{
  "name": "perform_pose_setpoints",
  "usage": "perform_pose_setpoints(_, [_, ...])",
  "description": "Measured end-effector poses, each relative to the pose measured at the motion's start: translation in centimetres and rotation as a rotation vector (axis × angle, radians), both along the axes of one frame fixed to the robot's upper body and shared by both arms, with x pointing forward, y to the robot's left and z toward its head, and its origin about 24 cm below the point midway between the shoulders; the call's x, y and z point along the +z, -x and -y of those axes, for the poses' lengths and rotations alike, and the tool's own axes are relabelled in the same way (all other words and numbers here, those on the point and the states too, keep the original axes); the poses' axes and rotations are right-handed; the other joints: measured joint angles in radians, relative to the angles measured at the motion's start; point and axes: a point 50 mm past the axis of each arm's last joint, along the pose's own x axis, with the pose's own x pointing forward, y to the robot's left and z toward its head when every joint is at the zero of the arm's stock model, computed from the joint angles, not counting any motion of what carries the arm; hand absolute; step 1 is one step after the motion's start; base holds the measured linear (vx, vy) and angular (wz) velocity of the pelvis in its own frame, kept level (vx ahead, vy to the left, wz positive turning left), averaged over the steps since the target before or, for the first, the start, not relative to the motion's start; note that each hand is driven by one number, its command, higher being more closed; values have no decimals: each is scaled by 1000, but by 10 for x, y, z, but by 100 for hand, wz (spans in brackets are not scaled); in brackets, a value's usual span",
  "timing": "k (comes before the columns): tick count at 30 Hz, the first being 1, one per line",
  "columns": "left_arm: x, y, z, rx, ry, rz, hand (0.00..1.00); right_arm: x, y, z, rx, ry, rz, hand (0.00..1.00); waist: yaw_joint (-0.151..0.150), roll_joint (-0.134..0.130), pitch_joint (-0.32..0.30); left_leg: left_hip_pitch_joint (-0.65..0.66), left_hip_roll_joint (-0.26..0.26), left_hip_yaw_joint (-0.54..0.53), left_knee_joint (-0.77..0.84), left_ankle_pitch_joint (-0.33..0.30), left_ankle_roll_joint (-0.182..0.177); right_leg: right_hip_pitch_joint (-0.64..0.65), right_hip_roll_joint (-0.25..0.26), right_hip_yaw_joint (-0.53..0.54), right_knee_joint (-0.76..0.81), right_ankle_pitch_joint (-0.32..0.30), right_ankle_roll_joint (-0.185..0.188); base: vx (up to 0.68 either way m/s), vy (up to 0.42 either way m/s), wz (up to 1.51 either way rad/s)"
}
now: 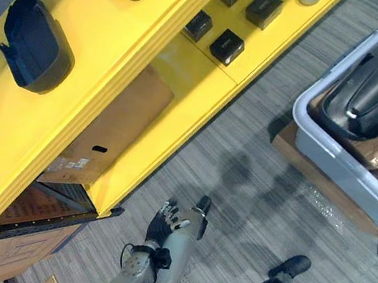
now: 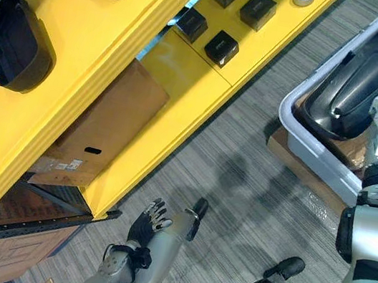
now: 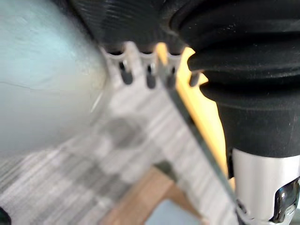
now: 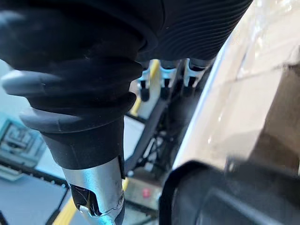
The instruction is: Walk over and take plastic housings, then place them on the shelf
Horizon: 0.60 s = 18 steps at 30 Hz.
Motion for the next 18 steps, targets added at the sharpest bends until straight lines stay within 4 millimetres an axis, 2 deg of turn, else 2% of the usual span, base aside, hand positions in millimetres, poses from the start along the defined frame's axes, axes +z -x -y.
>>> perform_pose_setpoints(3, [0, 0, 0, -6, 6, 0, 0, -8, -2, 2, -4, -25, -94, 0, 0, 0, 0, 0, -10, -1, -13, 5, 2, -3, -10, -4, 0, -3, 3, -7, 37, 6])
perform_pose_setpoints(8, [0, -1, -1, 2, 25, -1, 0, -41, -4, 9, -34, -107, -303, 0, 8, 1, 0, -25, -20, -6, -10, 6, 2, -18, -19, -15, -1, -3, 3, -17, 38, 6])
perform_pose_setpoints(10, [0, -1, -1, 1, 24, -2, 0, -44, -3, 10, -40, -114, -329, 0, 12, 1, -1, -30, -21, -8, -10, 6, 2, -20, -19, -18, -2, -3, 3, -10, 16, 6])
perform_pose_setpoints(14, [0, -4, -1, 2, 23, -3, 0, -39, 4, 21, -103, -114, -317, 0, 28, 6, -5, -64, -23, -25, 3, 5, 2, -31, -15, -38, -9, -2, 4, -10, 11, 9])
perform_pose_setpoints(15, [0, -4, -1, 1, 21, -4, 0, -38, 6, 23, -118, -115, -318, 100, 29, 9, -6, -71, -24, -28, 9, 4, 3, -31, -16, -44, -11, -2, 4, -13, 20, 14])
perform_pose_setpoints(17, [-1, -5, 0, -5, 17, -7, 0, -38, 9, 28, -144, -117, -325, 100, 35, 13, -9, -78, -27, -29, 16, 2, 5, -33, -17, -48, -11, -2, 5, -21, 23, 6])
perform_pose_setpoints(18, [-1, -7, 2, -16, 12, -8, 0, -39, 12, 33, -165, -116, -335, 100, 48, 20, -14, -85, -27, -29, 25, -3, 8, -34, -17, -48, -10, -1, 6, -32, 20, 1])
